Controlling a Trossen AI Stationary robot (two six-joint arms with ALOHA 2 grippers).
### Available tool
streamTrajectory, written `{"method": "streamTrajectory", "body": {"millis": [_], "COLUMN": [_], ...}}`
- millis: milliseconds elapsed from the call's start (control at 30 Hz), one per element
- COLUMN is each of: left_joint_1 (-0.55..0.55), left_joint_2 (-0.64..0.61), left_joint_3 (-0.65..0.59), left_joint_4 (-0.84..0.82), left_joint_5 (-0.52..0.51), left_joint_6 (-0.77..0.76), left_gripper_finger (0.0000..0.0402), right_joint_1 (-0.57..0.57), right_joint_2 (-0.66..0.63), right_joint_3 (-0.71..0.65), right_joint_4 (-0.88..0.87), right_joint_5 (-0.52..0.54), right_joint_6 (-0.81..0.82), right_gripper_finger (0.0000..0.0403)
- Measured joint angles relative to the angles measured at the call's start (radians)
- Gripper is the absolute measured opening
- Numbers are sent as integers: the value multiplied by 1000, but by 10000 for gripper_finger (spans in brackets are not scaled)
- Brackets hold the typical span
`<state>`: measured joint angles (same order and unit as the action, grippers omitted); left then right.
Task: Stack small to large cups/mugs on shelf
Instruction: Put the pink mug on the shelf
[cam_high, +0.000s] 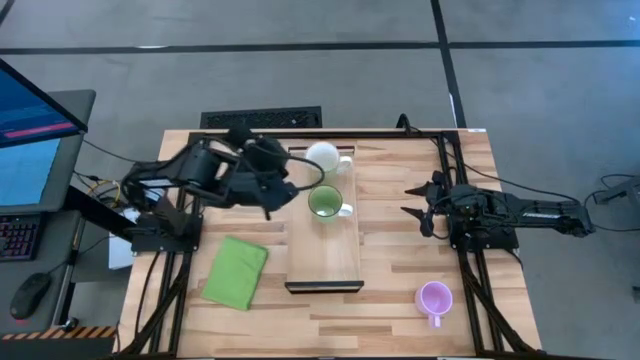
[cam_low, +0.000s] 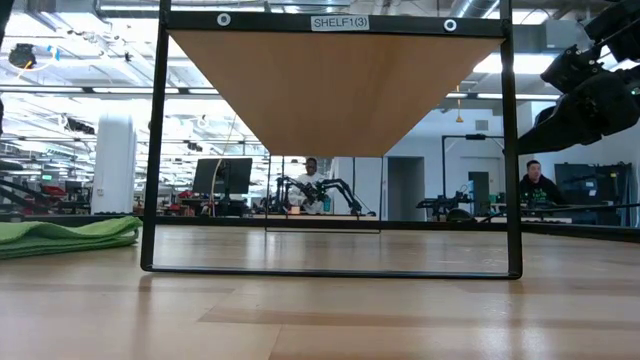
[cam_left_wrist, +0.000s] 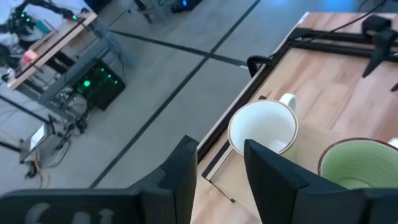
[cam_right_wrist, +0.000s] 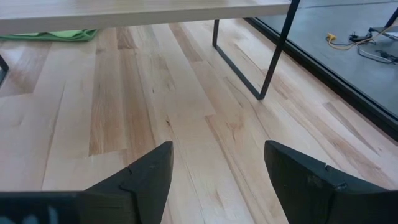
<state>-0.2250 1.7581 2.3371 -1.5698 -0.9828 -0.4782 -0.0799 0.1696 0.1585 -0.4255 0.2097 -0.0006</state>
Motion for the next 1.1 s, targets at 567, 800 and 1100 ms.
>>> {"method": "streamTrajectory", "body": {"millis": [567,800,1100], "left_joint_1": [-284,-355,-359], "left_joint_2": [-468,-605,-724], "left_joint_3": [-755,-1113,-1448], "left_joint_4": [23,114,288], "left_joint_5": [-279,-398,-437], "left_joint_6": [-451,-610,-770], "left_gripper_finger": [126,126,126], "right_joint_1": [0,0,0], "right_joint_2": [0,0,0], "right_joint_3": [0,0,0], "right_joint_4": [7,7,7], "right_joint_5": [1,1,0], "right_joint_6": [-10,-10,-11], "right_gripper_finger": [276,276,276]}}
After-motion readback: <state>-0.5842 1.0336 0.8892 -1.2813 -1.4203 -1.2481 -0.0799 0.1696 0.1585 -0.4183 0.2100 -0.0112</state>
